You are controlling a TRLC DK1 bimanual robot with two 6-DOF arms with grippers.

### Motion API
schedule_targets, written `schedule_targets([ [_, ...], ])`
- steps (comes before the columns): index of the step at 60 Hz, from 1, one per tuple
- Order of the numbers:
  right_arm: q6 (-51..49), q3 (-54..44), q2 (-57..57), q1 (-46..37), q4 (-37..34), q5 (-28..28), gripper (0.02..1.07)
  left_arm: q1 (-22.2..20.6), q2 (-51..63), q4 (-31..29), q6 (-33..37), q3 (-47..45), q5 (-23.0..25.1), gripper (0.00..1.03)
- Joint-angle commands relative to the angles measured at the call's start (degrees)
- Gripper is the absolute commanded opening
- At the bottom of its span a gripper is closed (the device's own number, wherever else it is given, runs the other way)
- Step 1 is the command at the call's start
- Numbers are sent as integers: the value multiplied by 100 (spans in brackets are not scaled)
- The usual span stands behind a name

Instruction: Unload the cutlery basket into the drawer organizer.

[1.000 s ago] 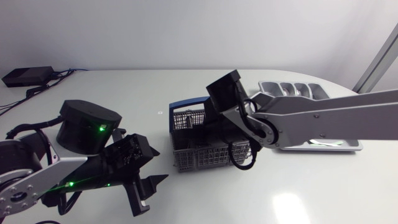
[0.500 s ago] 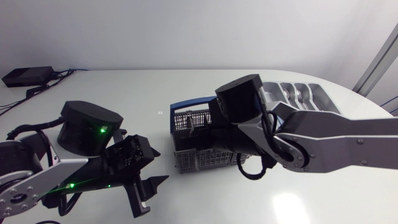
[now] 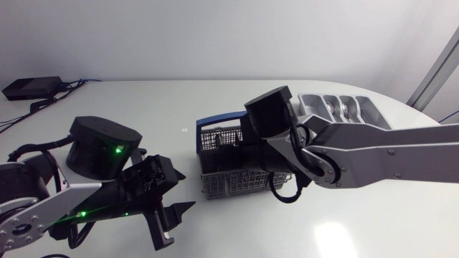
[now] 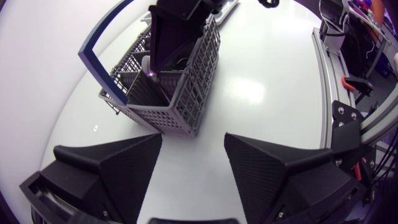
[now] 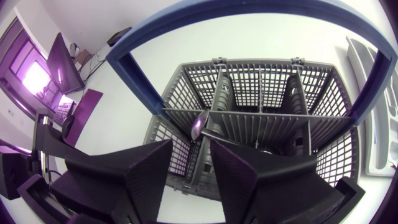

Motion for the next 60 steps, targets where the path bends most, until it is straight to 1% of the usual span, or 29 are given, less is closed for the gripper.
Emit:
schedule_targets([
  [1, 201, 144, 118, -26, 107, 55, 50, -51, 11, 80, -79, -209, -43, 71],
  [16, 306, 346, 416, -35, 116, 73, 50, 45, -6, 168, -70, -270, -52, 71],
  [31, 385, 460, 601, -53, 274, 293, 49, 116, -24, 203, 9, -341, -43, 72],
  [41, 385, 425, 627, -26, 423, 416, 34, 107, -33, 230, 26, -367, -43, 71],
  [42, 376, 425, 619, -17, 432, 433, 31, 107, -24, 239, 35, -376, -43, 71],
  [48, 385, 434, 689, -17, 441, 433, 27, 116, -33, 247, 44, -376, -43, 71],
  [52, 376, 407, 698, -17, 502, 433, 17, 107, -42, 247, 44, -376, -43, 71],
  [60, 368, 381, 698, -17, 538, 433, 12, 98, -42, 247, 35, -376, -43, 71],
])
